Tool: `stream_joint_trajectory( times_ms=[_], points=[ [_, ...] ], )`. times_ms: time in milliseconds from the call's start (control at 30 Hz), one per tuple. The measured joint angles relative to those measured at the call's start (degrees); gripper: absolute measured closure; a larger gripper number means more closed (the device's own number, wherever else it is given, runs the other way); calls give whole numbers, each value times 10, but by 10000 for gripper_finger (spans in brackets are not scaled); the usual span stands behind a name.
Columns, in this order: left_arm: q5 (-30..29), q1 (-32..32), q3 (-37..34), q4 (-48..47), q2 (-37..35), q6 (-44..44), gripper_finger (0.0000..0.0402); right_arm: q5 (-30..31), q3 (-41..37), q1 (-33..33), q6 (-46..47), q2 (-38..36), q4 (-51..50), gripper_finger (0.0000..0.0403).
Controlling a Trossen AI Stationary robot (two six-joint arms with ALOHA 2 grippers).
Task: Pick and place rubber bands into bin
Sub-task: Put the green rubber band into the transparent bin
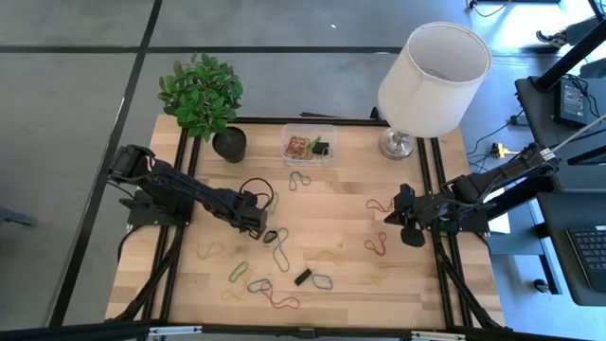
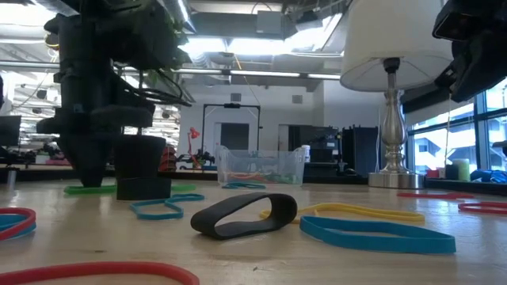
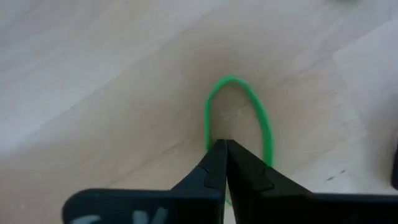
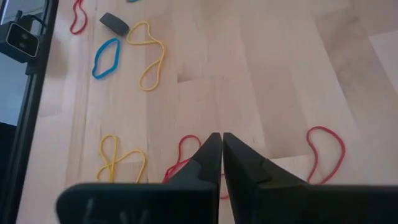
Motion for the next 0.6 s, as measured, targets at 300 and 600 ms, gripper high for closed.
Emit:
stream_joint_trajectory(
  times_ms=[300,600],
  points=[
    [-30,-3,69,-46,1,27,400,3,0,0,-14,0,0,382],
    [-38,-3,45,-76,1,0,377,22,0,0,-15,0,0,382]
  ],
)
